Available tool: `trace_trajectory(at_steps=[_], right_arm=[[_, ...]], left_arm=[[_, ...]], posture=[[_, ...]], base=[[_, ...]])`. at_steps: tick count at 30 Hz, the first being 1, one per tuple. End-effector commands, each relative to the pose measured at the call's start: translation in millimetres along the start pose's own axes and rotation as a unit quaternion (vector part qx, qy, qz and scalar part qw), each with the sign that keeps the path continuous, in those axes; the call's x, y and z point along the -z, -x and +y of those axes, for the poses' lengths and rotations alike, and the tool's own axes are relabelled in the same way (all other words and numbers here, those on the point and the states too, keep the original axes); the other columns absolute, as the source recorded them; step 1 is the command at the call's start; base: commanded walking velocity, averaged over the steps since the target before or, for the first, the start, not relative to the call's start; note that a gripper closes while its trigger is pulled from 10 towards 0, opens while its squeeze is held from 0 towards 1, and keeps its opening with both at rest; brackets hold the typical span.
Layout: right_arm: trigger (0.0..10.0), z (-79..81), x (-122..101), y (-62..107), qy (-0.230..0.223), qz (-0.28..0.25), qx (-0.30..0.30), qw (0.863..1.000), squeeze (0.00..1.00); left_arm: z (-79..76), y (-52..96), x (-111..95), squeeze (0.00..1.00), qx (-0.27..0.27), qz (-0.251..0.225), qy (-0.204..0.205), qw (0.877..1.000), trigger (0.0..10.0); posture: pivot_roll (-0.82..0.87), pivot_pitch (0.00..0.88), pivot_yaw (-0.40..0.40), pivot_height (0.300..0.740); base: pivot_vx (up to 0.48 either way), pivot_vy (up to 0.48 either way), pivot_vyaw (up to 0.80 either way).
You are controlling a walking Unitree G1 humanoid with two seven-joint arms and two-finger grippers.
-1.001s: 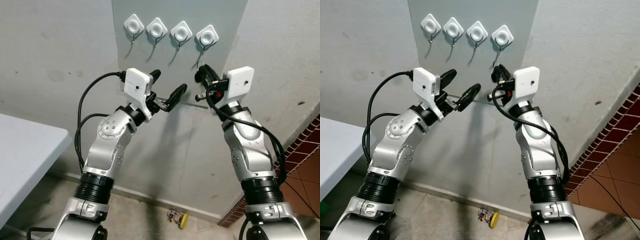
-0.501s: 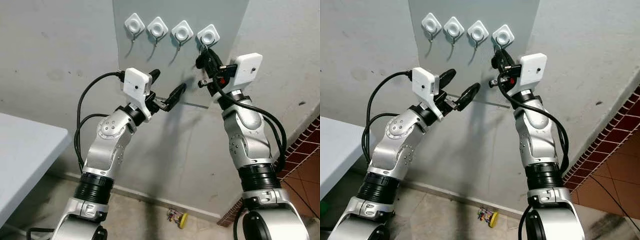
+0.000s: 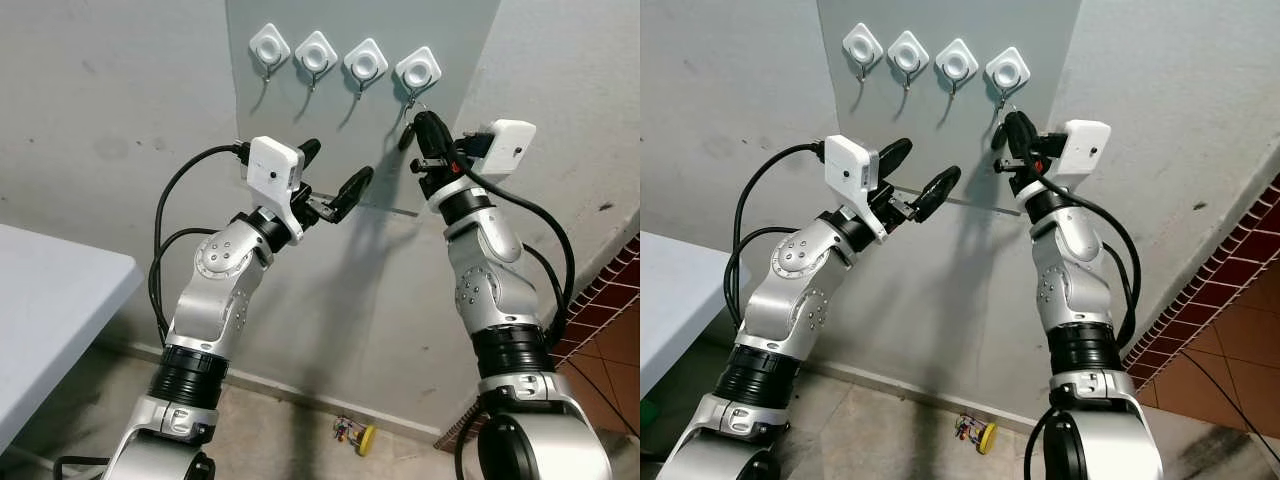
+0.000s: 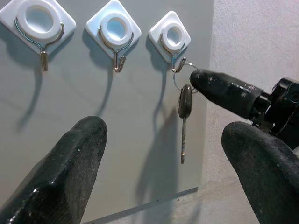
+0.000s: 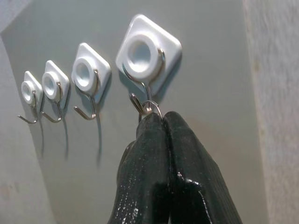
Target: Hang keys on a hook
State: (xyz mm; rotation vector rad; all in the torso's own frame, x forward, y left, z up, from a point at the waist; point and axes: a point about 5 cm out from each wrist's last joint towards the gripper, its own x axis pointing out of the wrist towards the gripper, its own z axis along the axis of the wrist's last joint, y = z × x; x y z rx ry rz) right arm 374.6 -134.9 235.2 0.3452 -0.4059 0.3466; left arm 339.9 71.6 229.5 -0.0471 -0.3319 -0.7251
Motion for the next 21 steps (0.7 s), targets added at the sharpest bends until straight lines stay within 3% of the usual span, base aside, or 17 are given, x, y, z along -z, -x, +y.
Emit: trace_trajectory(at_steps=[1,6,7,9,10,14,21], right_arm=[[10.0,-3.9,-1,-2.1,-0.029,0.002,0.014,0.999,0.0],[10.0,-1.9,4,-1.2,-0.076,0.011,0.007,0.997,0.0],[10.0,-1.6,6,-0.6,-0.091,0.012,0.008,0.996,0.47],[10.0,-1.5,7,-0.2,-0.102,0.013,0.008,0.995,0.47],[10.0,-1.3,11,4.0,-0.127,0.011,0.015,0.992,1.0],[10.0,0.2,16,8.4,-0.136,0.014,0.014,0.99,1.0],[10.0,6.0,38,33.3,-0.133,0.04,0.017,0.99,1.0]], left_arm=[[0.3,-0.7,-6,0.0,0.0,-0.01,-0.006,1.0,10.0],[0.8,-0.9,-6,0.0,-0.002,-0.01,-0.006,1.0,10.0],[0.8,-0.8,-6,0.0,-0.002,-0.01,-0.006,1.0,10.0],[0.8,-0.8,-6,0.0,-0.002,-0.01,-0.006,1.0,10.0],[1.9,-0.1,-6,0.0,-0.008,-0.01,-0.007,1.0,10.0],[2.5,0.5,-6,0.0,-0.013,-0.009,-0.009,1.0,10.0],[5.8,3.3,-1,0.0,-0.034,0.0,-0.017,0.999,10.0]], posture=[[-0.07,0.0,-0.06,0.74],[-0.07,0.001,-0.059,0.74],[-0.07,0.003,-0.06,0.74],[-0.07,0.003,-0.06,0.74],[-0.07,0.004,-0.061,0.74],[-0.07,0.006,-0.064,0.74],[-0.06,0.008,-0.064,0.74]], base=[[0.0,0.0,0.0],[0.0,0.0,0.0],[0.0,0.0,0.0],[0.0,0.0,0.0],[0.0,0.0,0.0],[0.0,0.0,0.0],[0.0,0.0,0.0]])
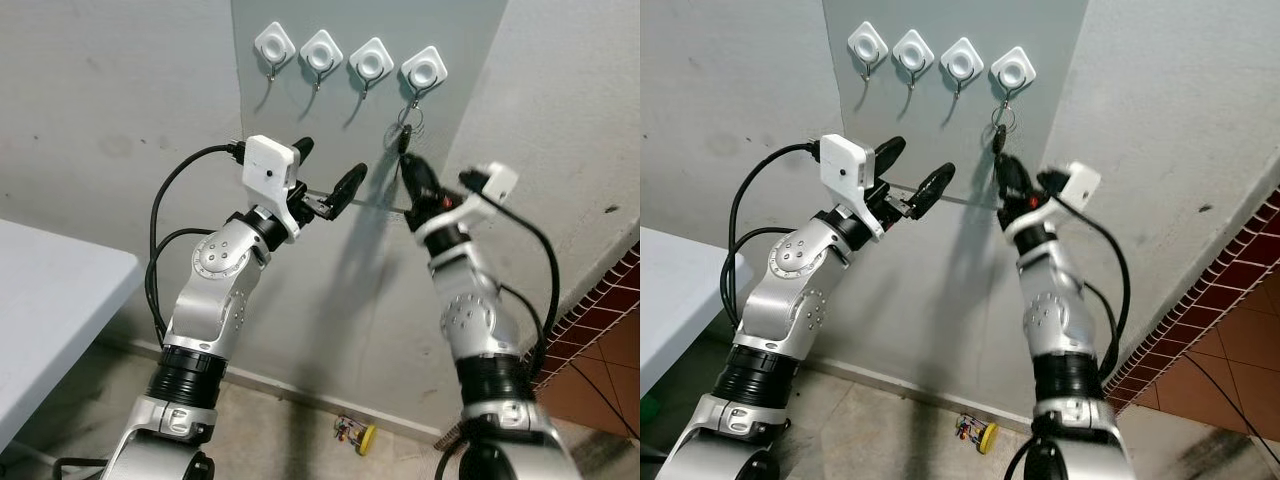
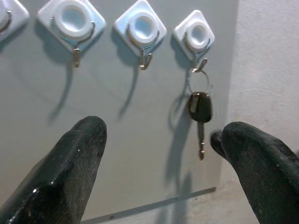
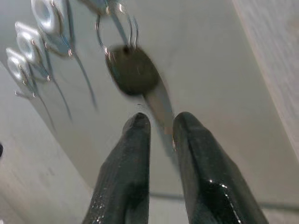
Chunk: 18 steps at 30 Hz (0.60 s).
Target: Hang keys on a hook
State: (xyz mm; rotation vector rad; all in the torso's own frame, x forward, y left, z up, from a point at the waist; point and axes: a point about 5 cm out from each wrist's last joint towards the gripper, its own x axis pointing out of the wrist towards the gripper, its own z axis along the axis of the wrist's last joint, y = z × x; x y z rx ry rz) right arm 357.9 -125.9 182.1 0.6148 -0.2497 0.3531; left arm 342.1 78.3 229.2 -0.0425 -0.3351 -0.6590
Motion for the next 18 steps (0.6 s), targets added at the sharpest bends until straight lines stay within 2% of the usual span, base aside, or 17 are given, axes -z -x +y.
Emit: trace_trajectory(at_steps=[1,4,9,13,14,16,17,18], right_arm=[[10.0,6.0,-1,4.1,0.01,-0.002,-0.019,1.0,1.0],[10.0,4.0,3,9.8,0.02,0.007,-0.019,1.0,1.0],[10.0,-15.2,20,31.8,0.063,0.029,0.031,0.997,1.0],[10.0,-28.2,34,48.5,0.081,0.049,0.055,0.994,1.0],[10.0,-28.2,34,48.5,0.081,0.049,0.055,0.994,1.0],[10.0,-37.3,43,59.9,0.097,0.067,0.076,0.99,1.0],[10.0,-40.6,46,64.6,0.103,0.074,0.083,0.988,0.92],[10.0,-44.4,49,70.4,0.119,0.08,0.092,0.985,0.24]], left_arm=[[-0.6,1.2,2,0.0,-0.01,0.002,-0.02,1.0,10.0],[-1.3,2.0,4,0.0,-0.014,0.002,-0.022,1.0,10.0],[-4.3,8.3,25,0.0,-0.025,0.03,-0.013,0.999,10.0],[-7.8,12.5,38,0.0,-0.036,0.05,-0.03,0.998,10.0],[-7.8,12.5,38,0.0,-0.036,0.05,-0.03,0.998,10.0],[-9.4,15.4,47,0.0,-0.039,0.06,-0.026,0.997,10.0],[-9.5,16.4,50,0.0,-0.043,0.064,-0.018,0.997,10.0],[-8.7,17.9,56,0.0,-0.049,0.071,-0.008,0.996,10.0]], posture=[[-0.06,0.008,-0.064,0.74],[-0.06,0.008,-0.064,0.74],[-0.07,0.013,-0.055,0.74],[-0.08,0.013,-0.049,0.74],[-0.08,0.013,-0.049,0.74],[-0.09,0.011,-0.045,0.74],[-0.09,0.011,-0.045,0.74],[-0.09,0.011,-0.045,0.74]], base=[[0.0,0.0,0.0],[0.0,0.0,0.0],[0.0,0.0,0.0],[0.0,0.0,0.0],[0.0,0.0,0.0],[0.0,0.0,0.0],[0.0,0.0,0.0],[0.0,0.0,0.0]])
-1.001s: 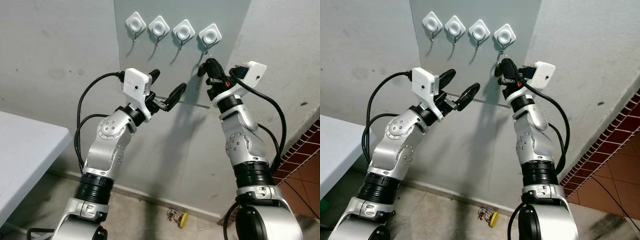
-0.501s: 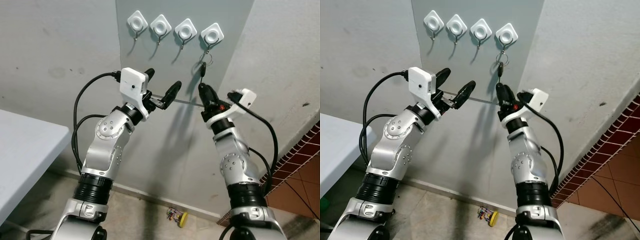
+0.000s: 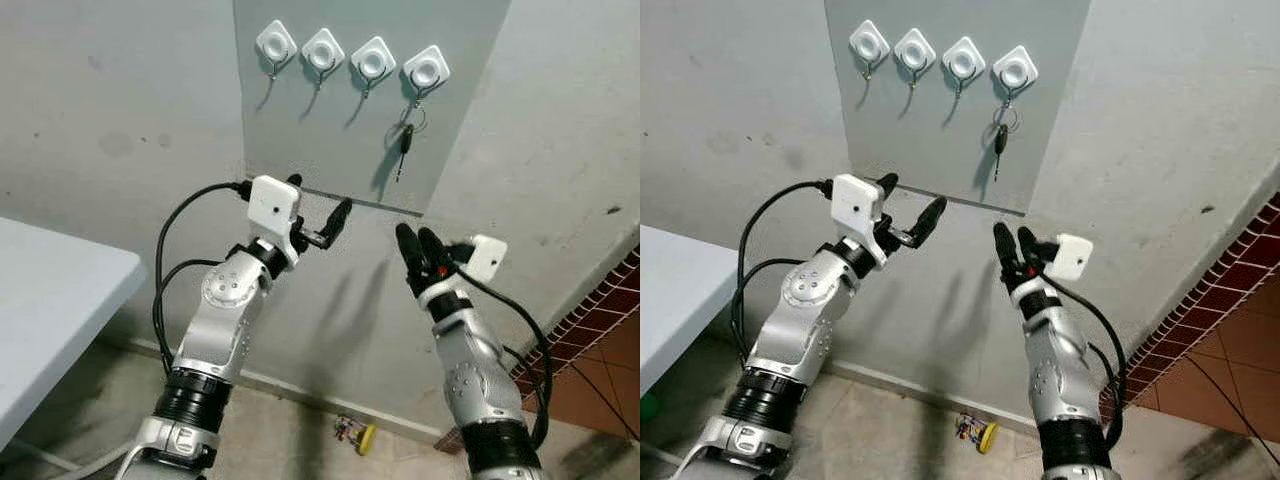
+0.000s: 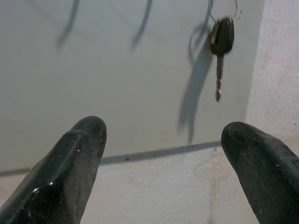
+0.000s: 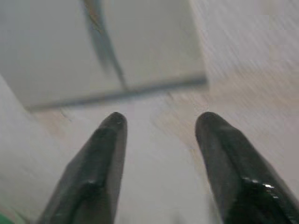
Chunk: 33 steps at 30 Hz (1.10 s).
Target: Hang keys on a hook
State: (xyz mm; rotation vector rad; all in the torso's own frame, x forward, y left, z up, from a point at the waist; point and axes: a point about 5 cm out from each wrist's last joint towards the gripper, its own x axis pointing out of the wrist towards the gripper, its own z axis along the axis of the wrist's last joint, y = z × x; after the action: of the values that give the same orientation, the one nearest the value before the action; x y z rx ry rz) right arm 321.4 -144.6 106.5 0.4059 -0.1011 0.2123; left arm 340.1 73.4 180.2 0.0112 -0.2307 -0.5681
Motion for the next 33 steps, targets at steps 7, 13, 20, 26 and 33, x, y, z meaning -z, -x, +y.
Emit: trace_trajectory(at_steps=[7,13,20,26,33], right_arm=[[10.0,-23.4,29,24.6,0.053,0.048,0.052,0.996,0.0],[10.0,-46.7,72,60.4,0.094,0.153,0.089,0.98,0.0],[10.0,-66.4,115,113.2,0.113,0.286,0.144,0.941,0.0],[10.0,-71.3,131,142.3,0.121,0.344,0.161,0.917,0.0],[10.0,-83.2,152,206.8,0.129,0.453,0.22,0.854,0.0]], left_arm=[[4.1,16.3,45,0.0,-0.034,0.056,0.021,0.998,10.0],[2.2,40.6,93,0.0,-0.055,0.135,0.028,0.989,10.0],[0.7,89.6,149,0.0,-0.084,0.271,0.058,0.957,10.0],[-4.1,122.4,173,0.0,-0.094,0.34,0.076,0.933,10.0],[-18.4,188.8,206,0.0,-0.116,0.477,0.085,0.867,10.0]], posture=[[-0.09,0.0,-0.035,0.74],[-0.1,0.0,-0.029,0.74],[-0.12,0.0,-0.019,0.74],[-0.12,0.0,-0.02,0.74],[-0.12,0.0,-0.019,0.74]], base=[[0.0,0.0,0.0],[0.0,0.0,0.0],[0.0,0.0,0.0],[0.0,0.0,0.0],[0.0,0.0,0.0]])
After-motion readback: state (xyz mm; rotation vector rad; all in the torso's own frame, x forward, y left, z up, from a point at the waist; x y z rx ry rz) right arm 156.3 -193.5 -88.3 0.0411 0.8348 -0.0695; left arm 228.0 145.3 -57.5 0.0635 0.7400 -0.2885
